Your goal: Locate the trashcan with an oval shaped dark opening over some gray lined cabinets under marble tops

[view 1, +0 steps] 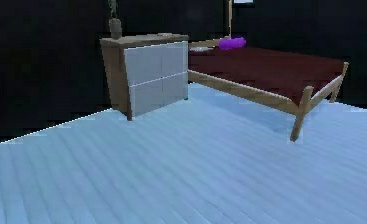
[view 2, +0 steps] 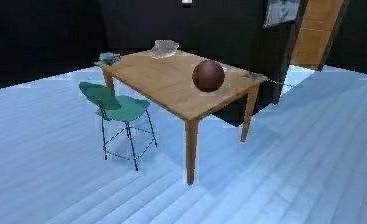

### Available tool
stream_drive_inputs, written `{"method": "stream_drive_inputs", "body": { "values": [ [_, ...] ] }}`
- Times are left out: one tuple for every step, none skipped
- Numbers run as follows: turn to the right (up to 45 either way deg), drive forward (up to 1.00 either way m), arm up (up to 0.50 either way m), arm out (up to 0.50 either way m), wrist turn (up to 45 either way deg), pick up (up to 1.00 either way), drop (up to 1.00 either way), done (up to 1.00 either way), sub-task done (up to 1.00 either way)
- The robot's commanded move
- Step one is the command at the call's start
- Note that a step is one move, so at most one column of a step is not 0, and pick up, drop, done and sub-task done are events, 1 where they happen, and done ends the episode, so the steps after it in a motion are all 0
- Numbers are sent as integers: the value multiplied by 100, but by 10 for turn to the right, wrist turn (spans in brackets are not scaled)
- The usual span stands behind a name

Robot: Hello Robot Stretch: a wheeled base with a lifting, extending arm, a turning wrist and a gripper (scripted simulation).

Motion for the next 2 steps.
{"method": "stream_drive_inputs", "body": {
  "values": [
    [-390,0,0,0,0,0,0,0,0],
    [0,100,0,0,0,0,0,0,0]
  ]
}}
